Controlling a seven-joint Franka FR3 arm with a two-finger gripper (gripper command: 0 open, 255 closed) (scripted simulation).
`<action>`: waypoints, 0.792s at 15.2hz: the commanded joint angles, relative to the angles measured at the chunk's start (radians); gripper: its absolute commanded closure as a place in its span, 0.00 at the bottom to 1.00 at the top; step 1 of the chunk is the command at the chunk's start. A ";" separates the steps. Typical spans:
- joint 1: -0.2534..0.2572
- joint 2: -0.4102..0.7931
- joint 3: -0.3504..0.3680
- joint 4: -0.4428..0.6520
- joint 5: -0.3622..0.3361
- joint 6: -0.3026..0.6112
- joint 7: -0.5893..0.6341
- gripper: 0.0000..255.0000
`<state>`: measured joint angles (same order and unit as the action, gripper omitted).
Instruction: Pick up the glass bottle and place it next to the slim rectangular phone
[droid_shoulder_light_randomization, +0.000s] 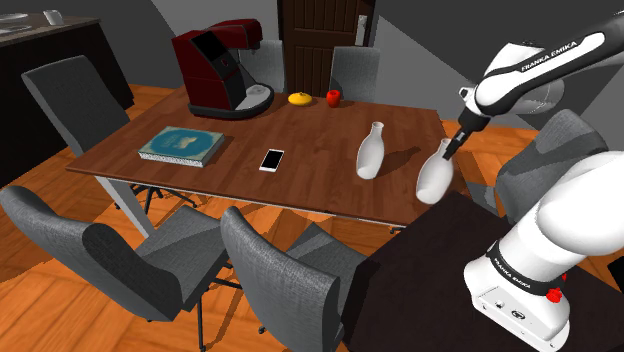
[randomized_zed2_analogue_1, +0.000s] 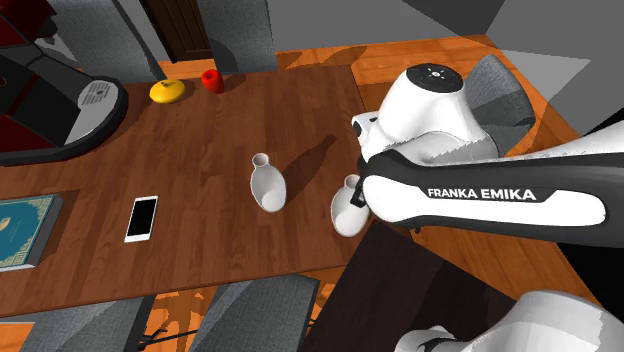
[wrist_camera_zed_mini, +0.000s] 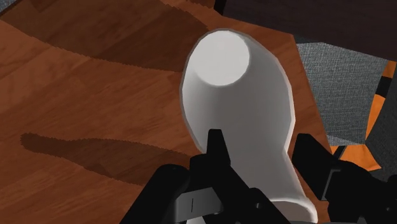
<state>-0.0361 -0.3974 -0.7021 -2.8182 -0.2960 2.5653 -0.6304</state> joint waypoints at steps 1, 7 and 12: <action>-0.011 -0.032 0.018 0.010 -0.008 -0.042 0.012 1.00; -0.037 -0.117 0.063 0.043 -0.020 -0.158 0.034 1.00; -0.048 -0.176 0.095 0.076 -0.018 -0.249 0.045 1.00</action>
<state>-0.0811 -0.5609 -0.6136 -2.7468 -0.3132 2.3329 -0.5877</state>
